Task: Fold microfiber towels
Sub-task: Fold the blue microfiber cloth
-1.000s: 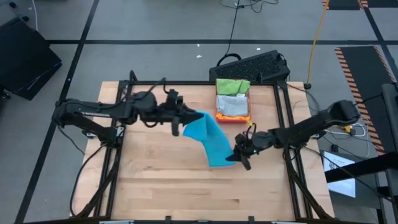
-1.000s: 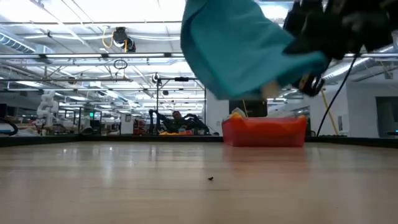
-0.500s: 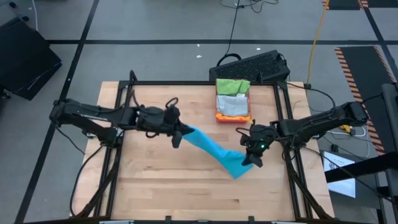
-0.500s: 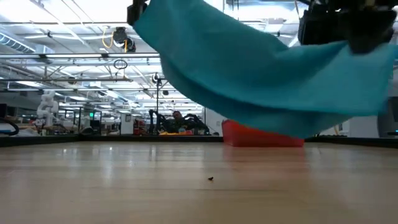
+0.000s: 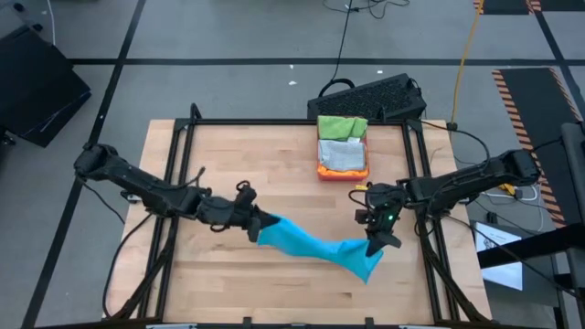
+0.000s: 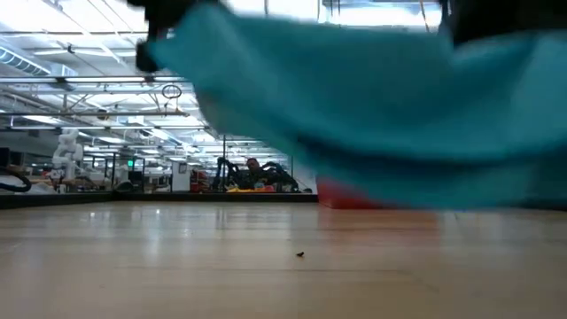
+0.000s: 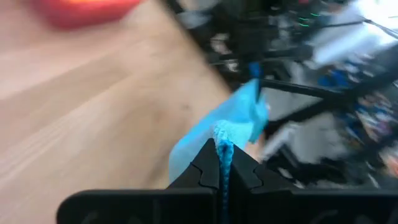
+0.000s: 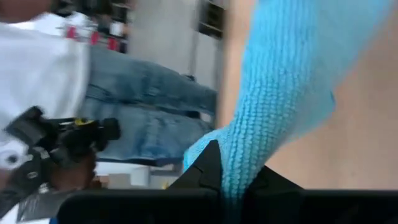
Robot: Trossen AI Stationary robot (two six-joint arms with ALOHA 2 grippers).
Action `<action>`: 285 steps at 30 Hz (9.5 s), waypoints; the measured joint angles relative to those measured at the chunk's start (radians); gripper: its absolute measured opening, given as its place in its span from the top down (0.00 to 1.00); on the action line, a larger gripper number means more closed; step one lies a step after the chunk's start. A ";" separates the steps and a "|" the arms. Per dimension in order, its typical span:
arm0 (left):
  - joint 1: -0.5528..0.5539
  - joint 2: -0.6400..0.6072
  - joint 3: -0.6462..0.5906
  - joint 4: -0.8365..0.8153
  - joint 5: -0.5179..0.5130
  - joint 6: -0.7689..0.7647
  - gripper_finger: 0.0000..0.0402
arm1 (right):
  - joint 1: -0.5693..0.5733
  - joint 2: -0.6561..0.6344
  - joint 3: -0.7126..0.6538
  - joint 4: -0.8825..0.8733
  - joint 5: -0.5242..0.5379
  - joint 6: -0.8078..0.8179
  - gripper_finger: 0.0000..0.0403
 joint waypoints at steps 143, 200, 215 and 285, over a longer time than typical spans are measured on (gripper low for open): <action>0.282 0.435 0.120 -0.134 0.453 0.610 0.62 | -0.078 0.613 0.082 0.415 0.501 0.131 0.81; -0.053 0.442 0.156 -0.403 0.064 0.645 0.62 | 0.026 0.412 0.156 0.132 0.718 0.043 0.96; -0.022 0.429 0.156 -0.382 0.228 0.704 0.65 | 0.026 0.420 0.157 0.132 0.719 0.031 0.96; 0.407 0.484 0.156 -0.072 1.224 0.442 0.99 | 0.091 0.742 0.415 0.478 0.841 -0.283 0.73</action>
